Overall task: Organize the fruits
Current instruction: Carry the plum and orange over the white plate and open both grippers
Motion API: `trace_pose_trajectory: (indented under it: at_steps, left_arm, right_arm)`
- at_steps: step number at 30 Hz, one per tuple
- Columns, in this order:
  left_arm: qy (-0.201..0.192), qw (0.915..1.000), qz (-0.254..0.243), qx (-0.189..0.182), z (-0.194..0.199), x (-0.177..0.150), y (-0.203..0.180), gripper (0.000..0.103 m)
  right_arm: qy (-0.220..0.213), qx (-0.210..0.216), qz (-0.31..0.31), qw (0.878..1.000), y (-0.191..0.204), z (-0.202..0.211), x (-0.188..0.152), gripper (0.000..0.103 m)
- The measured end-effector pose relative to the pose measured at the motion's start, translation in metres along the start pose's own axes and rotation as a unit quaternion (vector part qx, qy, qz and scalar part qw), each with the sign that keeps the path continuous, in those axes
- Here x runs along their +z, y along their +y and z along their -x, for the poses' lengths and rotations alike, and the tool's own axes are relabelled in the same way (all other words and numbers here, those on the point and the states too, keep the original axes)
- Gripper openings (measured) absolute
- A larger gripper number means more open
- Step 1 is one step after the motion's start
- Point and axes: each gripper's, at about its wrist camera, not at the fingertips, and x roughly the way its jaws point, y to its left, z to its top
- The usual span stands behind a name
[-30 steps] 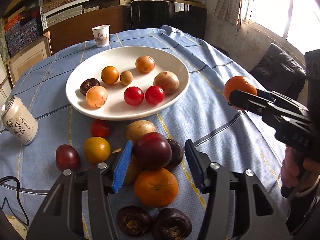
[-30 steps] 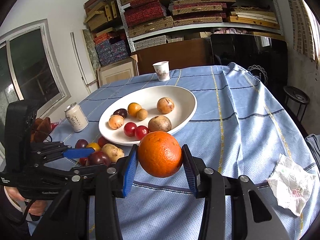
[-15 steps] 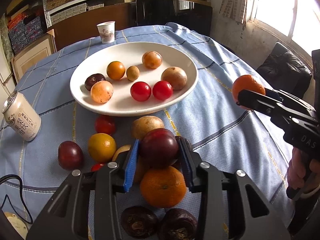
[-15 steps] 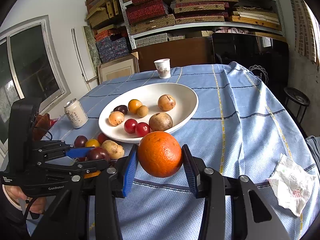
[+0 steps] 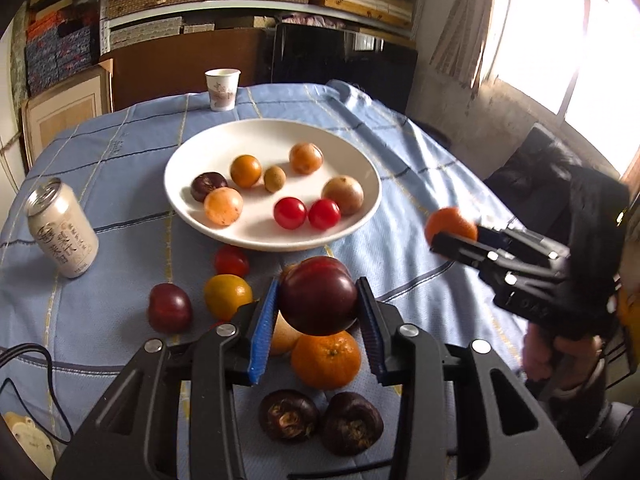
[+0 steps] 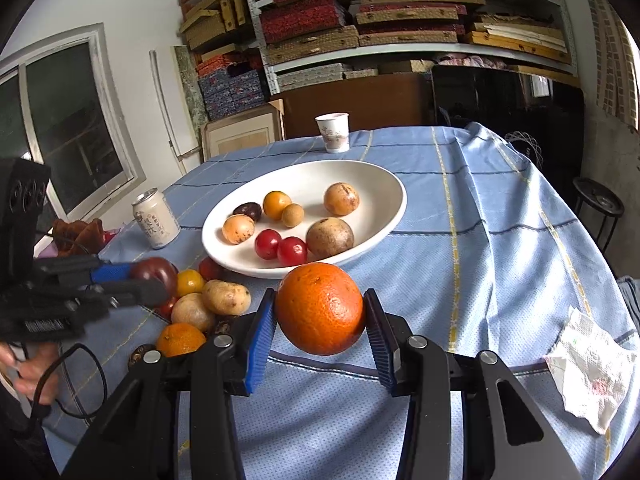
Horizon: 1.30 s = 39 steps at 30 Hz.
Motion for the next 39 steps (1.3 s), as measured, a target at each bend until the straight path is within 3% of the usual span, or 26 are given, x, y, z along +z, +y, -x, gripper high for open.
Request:
trace_pose_trajectory:
  at_steps: [5, 11, 14, 20, 21, 24, 31, 35, 39]
  left_arm:
    - [-0.024, 0.9997, 0.008, 0.006, 0.016, 0.024, 0.016, 0.038]
    - [-0.015, 0.9995, 0.026, 0.009, -0.021, 0.076, 0.036, 0.038]
    - [-0.009, 0.9989, 0.043, 0.014, -0.046, 0.092, 0.047, 0.038]
    - [0.016, 0.9985, 0.051, 0.016, -0.085, 0.105, 0.054, 0.039]
    - [0.019, 0.9981, 0.054, 0.021, -0.088, 0.105, 0.055, 0.042]
    - [0.013, 0.9974, 0.065, 0.03, -0.087, 0.104, 0.057, 0.071]
    - [-0.033, 0.9962, 0.072, 0.036, -0.036, 0.085, 0.056, 0.096]
    - [-0.069, 0.994, 0.055, 0.064, -0.001, 0.053, 0.057, 0.098]
    - [-0.066, 0.993, 0.037, 0.091, 0.013, 0.024, 0.063, 0.098]
  right_arm:
    - [0.021, 0.066, -0.024, 0.997, 0.005, -0.022, 0.015, 0.044]
    - [0.011, 0.051, -0.021, 0.998, 0.015, -0.071, 0.061, 0.044]
    - [0.01, 0.031, -0.023, 0.999, 0.015, -0.094, 0.069, 0.044]
    - [0.02, 0.039, -0.025, 0.999, 0.014, -0.112, 0.073, 0.045]
    - [0.02, 0.036, -0.022, 0.999, 0.015, -0.111, 0.072, 0.045]
    - [0.01, 0.035, -0.014, 0.999, 0.016, -0.104, 0.071, 0.052]
    - [-0.004, 0.076, 0.009, 0.997, 0.025, -0.068, 0.063, 0.059]
    - [0.008, 0.108, 0.035, 0.993, 0.034, -0.046, 0.049, 0.063]
    - [0.027, 0.15, 0.047, 0.987, 0.044, -0.031, 0.035, 0.063]
